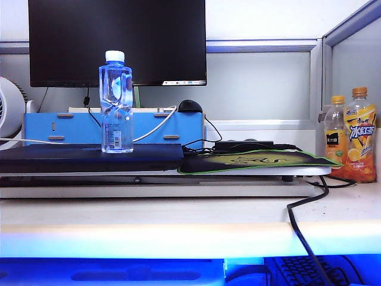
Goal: Pick up the mineral water bottle and place it on the laptop.
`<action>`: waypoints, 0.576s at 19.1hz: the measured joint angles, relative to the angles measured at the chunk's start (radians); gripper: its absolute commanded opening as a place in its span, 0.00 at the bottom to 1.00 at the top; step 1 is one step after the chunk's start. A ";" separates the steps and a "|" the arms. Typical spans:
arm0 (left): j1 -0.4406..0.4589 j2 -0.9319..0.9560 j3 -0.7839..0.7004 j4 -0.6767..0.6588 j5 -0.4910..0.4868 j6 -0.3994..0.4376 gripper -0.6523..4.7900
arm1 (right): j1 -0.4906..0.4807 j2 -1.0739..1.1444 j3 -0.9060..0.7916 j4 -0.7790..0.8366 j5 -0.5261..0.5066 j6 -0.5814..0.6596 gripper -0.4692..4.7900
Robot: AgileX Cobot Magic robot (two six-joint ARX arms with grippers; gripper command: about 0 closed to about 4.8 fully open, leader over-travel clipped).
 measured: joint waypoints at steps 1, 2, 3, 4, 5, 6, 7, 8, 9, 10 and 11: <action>0.000 0.000 0.000 0.000 0.000 0.000 0.12 | 0.000 -0.026 0.000 -0.025 0.018 -0.002 0.94; 0.000 0.000 0.000 0.000 0.000 0.000 0.12 | 0.000 -0.052 0.000 -0.056 0.036 -0.003 0.94; 0.000 0.000 0.000 0.000 0.000 0.000 0.12 | 0.000 -0.072 0.000 -0.085 0.050 -0.003 0.94; 0.000 0.000 0.000 0.000 0.000 0.000 0.12 | 0.000 -0.092 0.000 -0.118 0.057 -0.003 0.94; 0.000 0.000 0.000 0.000 0.000 0.000 0.12 | 0.000 -0.112 0.000 -0.156 0.061 -0.003 0.94; 0.000 0.000 0.000 0.000 0.000 0.000 0.12 | 0.000 -0.137 -0.002 -0.195 0.061 -0.002 0.94; 0.000 0.000 0.000 0.000 0.000 0.000 0.12 | 0.000 -0.161 -0.002 -0.222 0.062 -0.002 0.94; 0.000 0.000 0.000 0.000 0.000 0.000 0.12 | 0.000 -0.191 -0.002 -0.237 0.073 0.002 0.94; 0.000 0.000 0.000 0.000 0.000 0.000 0.12 | 0.000 -0.219 -0.002 -0.242 0.093 0.011 0.94; 0.000 0.000 0.000 0.000 0.000 0.000 0.12 | 0.000 -0.241 0.001 -0.243 0.107 0.016 0.94; 0.000 0.000 0.000 0.000 0.000 0.000 0.12 | 0.000 -0.257 0.002 -0.243 0.117 0.018 0.94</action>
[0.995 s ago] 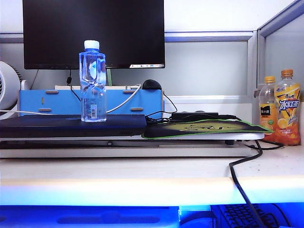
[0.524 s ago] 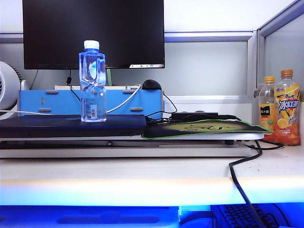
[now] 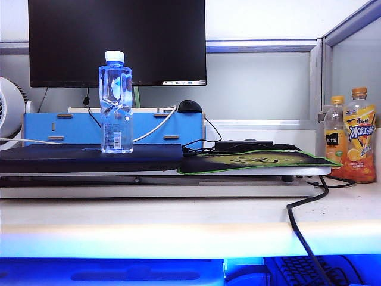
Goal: Pick up the mineral water bottle and place it on the laptop.
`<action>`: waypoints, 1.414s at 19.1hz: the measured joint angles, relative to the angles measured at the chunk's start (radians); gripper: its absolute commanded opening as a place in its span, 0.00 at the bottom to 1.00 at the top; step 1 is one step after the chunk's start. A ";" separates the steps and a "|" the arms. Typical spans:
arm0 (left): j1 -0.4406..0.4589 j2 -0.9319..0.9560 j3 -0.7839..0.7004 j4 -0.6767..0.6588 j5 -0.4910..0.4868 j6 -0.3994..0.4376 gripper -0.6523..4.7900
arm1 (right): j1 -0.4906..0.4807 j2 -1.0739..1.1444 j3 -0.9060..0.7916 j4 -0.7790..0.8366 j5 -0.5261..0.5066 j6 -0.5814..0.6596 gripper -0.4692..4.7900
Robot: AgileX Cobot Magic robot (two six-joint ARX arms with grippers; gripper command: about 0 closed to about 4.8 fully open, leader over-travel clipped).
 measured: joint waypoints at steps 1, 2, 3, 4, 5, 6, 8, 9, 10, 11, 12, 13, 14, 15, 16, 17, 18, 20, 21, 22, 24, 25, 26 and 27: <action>0.000 0.000 0.000 0.000 0.000 0.000 0.12 | 0.000 -0.016 0.000 -0.005 0.019 0.001 0.94; 0.000 0.000 0.000 0.000 0.000 0.000 0.12 | 0.000 -0.029 -0.001 -0.020 0.039 0.002 0.94; 0.000 0.000 0.000 0.000 0.000 0.000 0.12 | 0.000 -0.041 0.000 -0.043 0.055 0.002 0.94; 0.000 0.000 0.000 0.000 0.000 0.000 0.12 | 0.000 -0.049 0.000 -0.065 0.062 0.003 0.94; 0.000 0.000 0.000 0.000 0.000 0.000 0.12 | 0.000 -0.054 0.000 -0.093 0.071 0.003 0.94; 0.000 0.000 0.000 0.000 0.000 0.000 0.12 | 0.000 -0.055 0.000 -0.123 0.088 0.003 0.94; 0.000 0.000 0.000 0.000 0.000 0.000 0.12 | 0.001 -0.054 -0.008 -0.172 0.120 0.003 0.94; 0.000 0.000 0.000 0.000 0.000 0.000 0.12 | 0.002 -0.055 -0.023 -0.180 0.129 0.008 0.94; 0.000 0.000 0.000 0.000 0.000 0.000 0.12 | 0.001 -0.055 -0.042 -0.182 0.133 0.012 0.94; 0.000 0.000 0.000 0.000 0.000 0.000 0.12 | 0.001 -0.056 -0.071 -0.177 0.134 0.014 0.94; 0.000 0.000 0.000 0.000 0.000 0.000 0.12 | 0.001 -0.058 -0.104 -0.170 0.135 0.015 0.94; 0.000 0.000 0.000 0.000 0.000 0.000 0.12 | 0.001 -0.060 -0.140 -0.149 0.135 0.015 0.94; 0.000 0.000 0.000 0.000 0.000 0.000 0.12 | 0.000 -0.066 -0.188 -0.109 0.129 0.015 0.94; 0.000 0.000 0.000 0.000 0.000 0.000 0.12 | -0.001 -0.076 -0.235 -0.061 0.117 0.015 0.94; 0.000 0.000 0.000 0.000 0.000 0.000 0.12 | -0.002 -0.089 -0.295 0.008 0.106 0.015 0.94; 0.000 0.000 0.000 0.000 0.000 0.000 0.12 | -0.011 -0.100 -0.346 0.066 0.104 0.015 0.94; 0.000 0.000 0.000 0.000 0.000 0.000 0.12 | -0.027 -0.109 -0.406 0.130 0.104 0.015 0.94; 0.000 0.000 0.000 0.000 0.000 0.000 0.12 | -0.082 -0.124 -0.528 0.234 0.084 0.017 0.95; 0.000 0.000 0.000 0.000 0.000 0.000 0.12 | -0.109 -0.129 -0.572 0.256 0.061 0.022 0.95; 0.000 0.000 0.000 0.000 0.000 0.000 0.12 | -0.146 -0.140 -0.629 0.299 0.029 0.037 0.95; 0.000 0.000 0.000 0.000 0.000 0.000 0.12 | -0.214 -0.161 -0.731 0.373 -0.004 0.071 0.94; 0.000 0.000 0.000 0.000 0.000 0.000 0.12 | -0.245 -0.172 -0.786 0.417 -0.019 0.082 0.95; 0.000 0.000 0.000 0.000 0.000 0.000 0.12 | -0.272 -0.187 -0.842 0.453 -0.032 0.093 0.95; 0.000 0.000 0.000 0.000 0.000 0.000 0.12 | -0.291 -0.200 -0.883 0.474 -0.044 0.101 0.95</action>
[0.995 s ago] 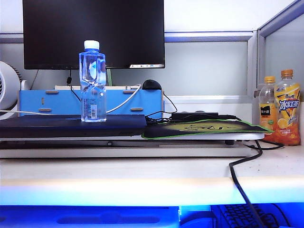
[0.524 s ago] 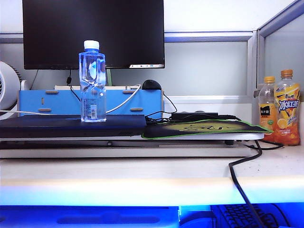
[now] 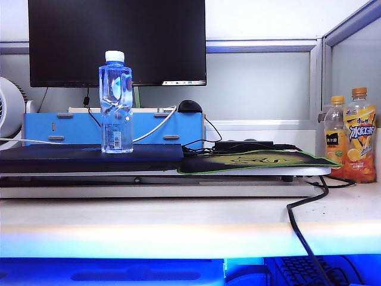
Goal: Pick up the mineral water bottle and place it on the laptop.
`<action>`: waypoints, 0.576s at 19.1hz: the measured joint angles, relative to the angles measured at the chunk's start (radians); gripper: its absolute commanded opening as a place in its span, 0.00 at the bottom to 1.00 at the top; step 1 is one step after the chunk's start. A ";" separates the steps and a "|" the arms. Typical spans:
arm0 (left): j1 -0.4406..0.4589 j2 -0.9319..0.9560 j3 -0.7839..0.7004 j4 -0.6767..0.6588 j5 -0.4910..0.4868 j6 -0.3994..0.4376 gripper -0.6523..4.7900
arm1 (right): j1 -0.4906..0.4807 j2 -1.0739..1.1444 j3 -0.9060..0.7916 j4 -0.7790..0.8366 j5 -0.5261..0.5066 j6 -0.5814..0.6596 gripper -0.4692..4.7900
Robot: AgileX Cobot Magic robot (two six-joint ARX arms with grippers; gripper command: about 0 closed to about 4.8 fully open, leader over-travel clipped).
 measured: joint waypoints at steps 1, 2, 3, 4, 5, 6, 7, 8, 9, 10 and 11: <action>0.000 0.000 0.000 0.000 0.000 0.000 0.12 | -0.026 -0.018 -0.050 0.044 -0.014 0.009 0.95; 0.000 0.000 0.000 0.000 0.000 0.000 0.12 | -0.056 -0.042 -0.101 0.079 -0.030 0.015 0.95; 0.000 0.000 0.000 0.000 0.000 0.000 0.12 | -0.089 -0.066 -0.150 0.100 -0.049 0.024 0.94; 0.000 0.000 0.000 0.000 0.000 0.000 0.12 | -0.123 -0.088 -0.193 0.111 -0.065 0.031 0.94; 0.000 0.000 0.000 0.000 0.000 0.000 0.12 | -0.150 -0.110 -0.227 0.110 -0.076 0.034 0.94; 0.000 0.000 0.000 0.000 0.000 0.000 0.12 | -0.180 -0.138 -0.262 0.108 -0.079 0.036 0.94; 0.000 0.000 0.000 0.000 0.000 0.000 0.12 | -0.206 -0.165 -0.290 0.108 -0.086 0.039 0.94; 0.000 0.000 0.000 0.000 0.000 0.000 0.12 | -0.240 -0.200 -0.322 0.111 -0.117 0.054 0.94; 0.000 0.000 0.000 0.000 0.000 0.000 0.12 | -0.265 -0.231 -0.351 0.111 -0.146 0.068 0.94; 0.000 0.000 0.000 0.000 0.000 0.000 0.12 | -0.281 -0.256 -0.381 0.111 -0.166 0.078 0.94; 0.000 0.000 0.000 0.000 0.000 0.000 0.12 | -0.290 -0.282 -0.413 0.110 -0.182 0.083 0.94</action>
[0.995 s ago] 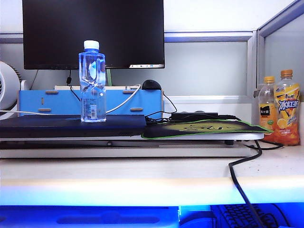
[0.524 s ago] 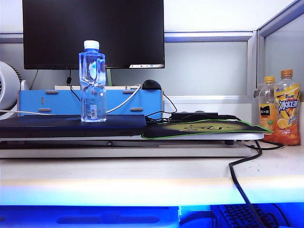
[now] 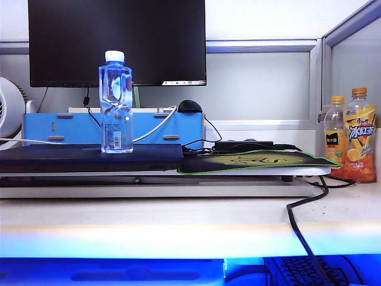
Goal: Pick up the mineral water bottle and place it on the laptop.
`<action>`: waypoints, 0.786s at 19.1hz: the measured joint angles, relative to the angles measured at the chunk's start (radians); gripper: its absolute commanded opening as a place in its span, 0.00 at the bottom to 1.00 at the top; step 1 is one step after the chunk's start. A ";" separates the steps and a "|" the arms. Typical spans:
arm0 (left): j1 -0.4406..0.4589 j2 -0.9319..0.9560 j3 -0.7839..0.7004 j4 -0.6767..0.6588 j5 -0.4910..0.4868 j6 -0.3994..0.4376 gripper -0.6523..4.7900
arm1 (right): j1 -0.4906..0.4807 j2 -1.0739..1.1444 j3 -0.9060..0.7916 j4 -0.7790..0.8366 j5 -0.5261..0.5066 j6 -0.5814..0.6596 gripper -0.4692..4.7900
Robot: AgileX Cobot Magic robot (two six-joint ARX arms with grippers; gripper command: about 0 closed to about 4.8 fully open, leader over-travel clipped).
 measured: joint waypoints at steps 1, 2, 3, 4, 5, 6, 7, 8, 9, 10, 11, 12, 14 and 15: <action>0.000 0.000 0.000 0.000 0.000 0.000 0.12 | -0.005 -0.016 -0.021 0.000 -0.005 0.004 0.94; 0.000 0.000 0.000 0.000 0.000 0.000 0.12 | -0.009 -0.038 -0.050 -0.005 -0.007 0.028 0.94; 0.000 0.000 0.000 0.000 0.000 0.000 0.12 | -0.010 -0.049 -0.068 -0.005 -0.008 0.045 0.94; 0.000 0.000 0.000 0.000 0.000 0.000 0.12 | -0.010 -0.057 -0.089 0.000 -0.008 0.051 0.94; 0.000 0.000 0.000 0.000 0.000 0.000 0.12 | -0.010 -0.062 -0.109 0.000 -0.009 0.053 0.94; 0.000 0.000 0.000 0.000 0.000 0.000 0.12 | -0.010 -0.064 -0.130 -0.001 -0.010 0.053 0.94; 0.000 0.000 0.000 0.000 0.000 0.000 0.12 | -0.010 -0.067 -0.158 -0.003 -0.010 0.055 0.94; 0.000 0.000 0.000 0.000 0.000 0.000 0.12 | -0.010 -0.068 -0.177 -0.004 -0.011 0.055 0.94; 0.000 0.000 0.000 0.000 0.000 0.000 0.12 | -0.011 -0.075 -0.201 -0.001 -0.019 0.055 0.94; 0.000 0.000 0.000 0.000 0.000 0.000 0.12 | -0.017 -0.085 -0.225 0.000 -0.035 0.056 0.94; 0.000 0.000 0.000 0.000 0.000 0.000 0.12 | -0.032 -0.082 -0.237 -0.002 -0.052 0.057 0.94; 0.000 0.000 0.000 0.000 0.000 0.000 0.12 | -0.051 -0.083 -0.248 0.001 -0.066 0.074 0.94; 0.000 0.000 0.000 0.000 0.000 0.000 0.12 | -0.088 -0.083 -0.250 0.006 -0.071 0.108 0.94; 0.000 0.000 0.000 0.000 0.000 0.000 0.12 | -0.100 -0.083 -0.257 0.011 -0.072 0.112 0.94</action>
